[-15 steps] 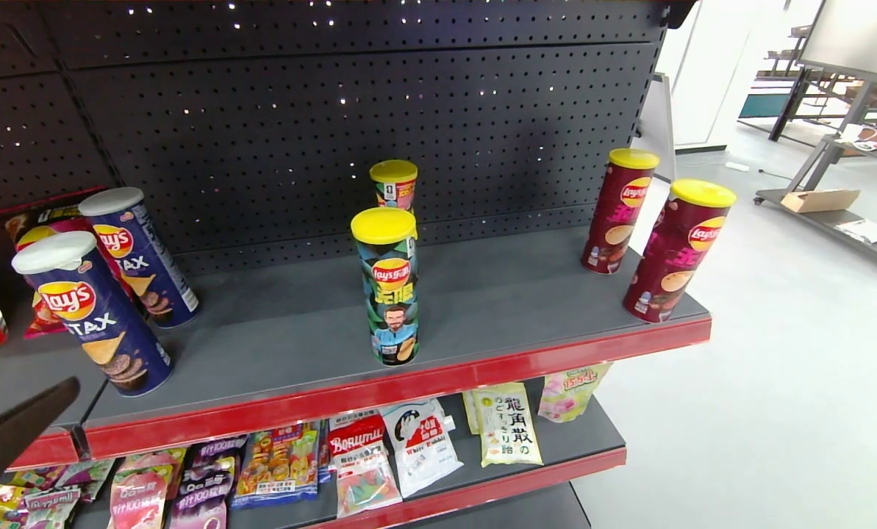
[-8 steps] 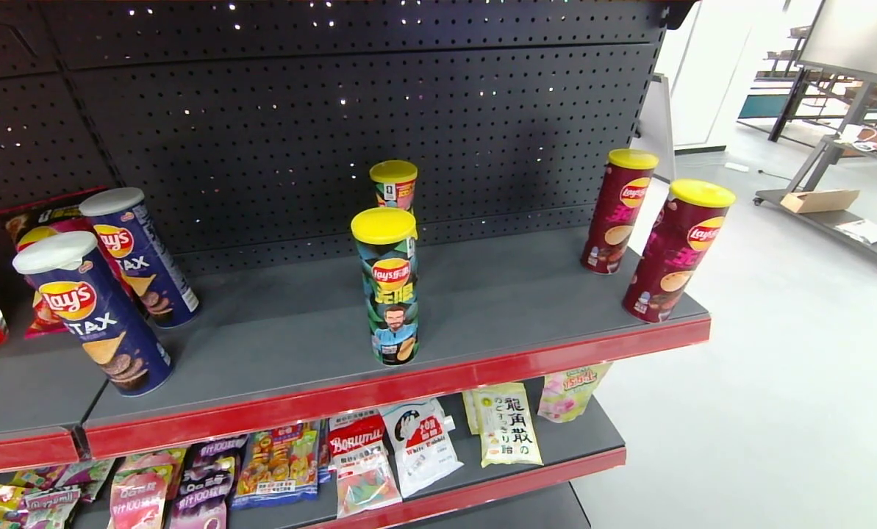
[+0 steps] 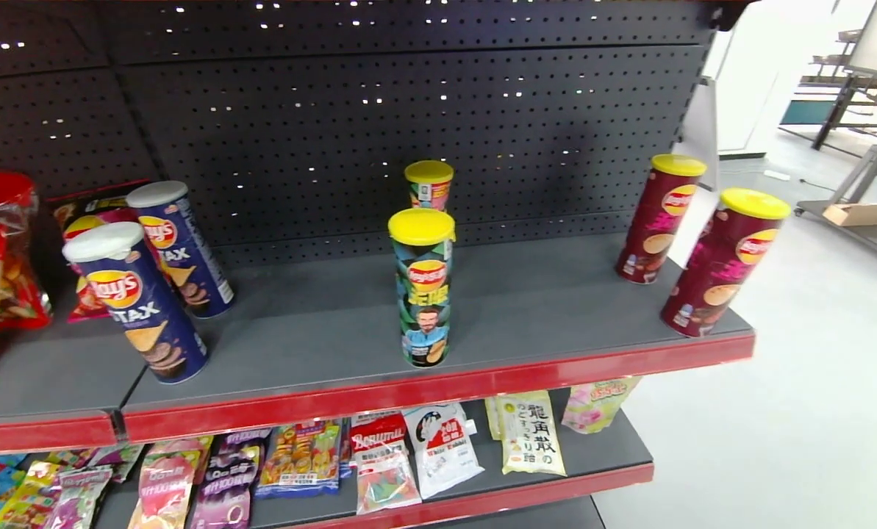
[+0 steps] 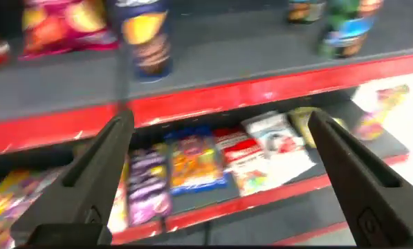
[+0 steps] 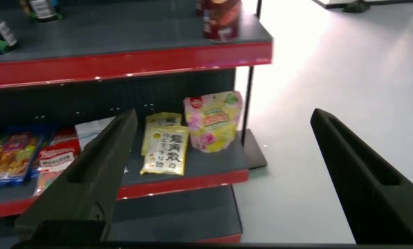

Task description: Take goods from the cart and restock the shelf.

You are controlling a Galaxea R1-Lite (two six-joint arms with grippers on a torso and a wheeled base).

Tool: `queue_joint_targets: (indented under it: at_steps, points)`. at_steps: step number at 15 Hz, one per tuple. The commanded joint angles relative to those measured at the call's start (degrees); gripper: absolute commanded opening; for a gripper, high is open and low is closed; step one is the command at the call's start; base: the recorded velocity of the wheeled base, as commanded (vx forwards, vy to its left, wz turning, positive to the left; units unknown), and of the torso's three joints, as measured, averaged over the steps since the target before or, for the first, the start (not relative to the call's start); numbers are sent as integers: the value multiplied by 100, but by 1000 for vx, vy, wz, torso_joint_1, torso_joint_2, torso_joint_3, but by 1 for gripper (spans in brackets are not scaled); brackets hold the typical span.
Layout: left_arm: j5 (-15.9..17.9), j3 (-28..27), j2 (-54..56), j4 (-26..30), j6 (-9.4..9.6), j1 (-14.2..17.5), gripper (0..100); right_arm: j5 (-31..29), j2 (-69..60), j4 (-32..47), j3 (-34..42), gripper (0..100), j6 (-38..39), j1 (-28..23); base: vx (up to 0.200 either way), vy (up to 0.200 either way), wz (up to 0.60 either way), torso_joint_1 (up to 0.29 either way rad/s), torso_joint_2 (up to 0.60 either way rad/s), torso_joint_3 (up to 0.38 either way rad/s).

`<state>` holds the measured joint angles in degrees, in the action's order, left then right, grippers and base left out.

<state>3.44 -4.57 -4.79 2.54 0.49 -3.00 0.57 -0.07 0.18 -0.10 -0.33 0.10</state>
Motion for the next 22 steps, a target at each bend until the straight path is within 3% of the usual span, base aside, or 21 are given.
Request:
queue_joint_targets:
  at_steps: [1, 6, 7, 10, 12, 14, 16, 22]
  points:
    - [-168, 448, 22, -324, 30, 1, 100, 4, 7, -1, 1, 100, -2, -1, 0, 0, 600, 2, 2, 2]
    - [-212, 440, 40, -201, 4, 45, 100, 66, 7, -1, 1, 100, -73, -1, 0, 0, 0, 0, 0, 0]
    - [-203, 440, 40, -201, 30, 45, 100, 329, 7, -18, -43, 100, -169, -1, 0, 0, 0, 0, 0, 0]
    - [-186, 440, 40, -201, 39, 45, 100, 751, 2275, 26, -2179, 100, 569, 17, 0, 0, 0, 0, 0, 0]
    - [-194, 440, 40, -201, 30, 45, 100, 1367, 2802, 52, -2275, 100, 86, 210, 0, 0, 0, 0, 0, 0]
    - [-194, 440, 40, -201, 30, 45, 100, 1551, 3637, 34, -2082, 100, -486, 368, 0, 0, 0, 0, 0, 0]
    - [-194, 440, 40, -201, 30, 45, 100, 1604, 4604, -1, -2100, 100, -538, 869, 0, 0, 0, 0, 0, 0]
    - [-194, 440, 40, -201, 30, 45, 100, 1595, 6669, -264, -2847, 100, -275, 1194, 0, 0, 0, 0, 0, 0]
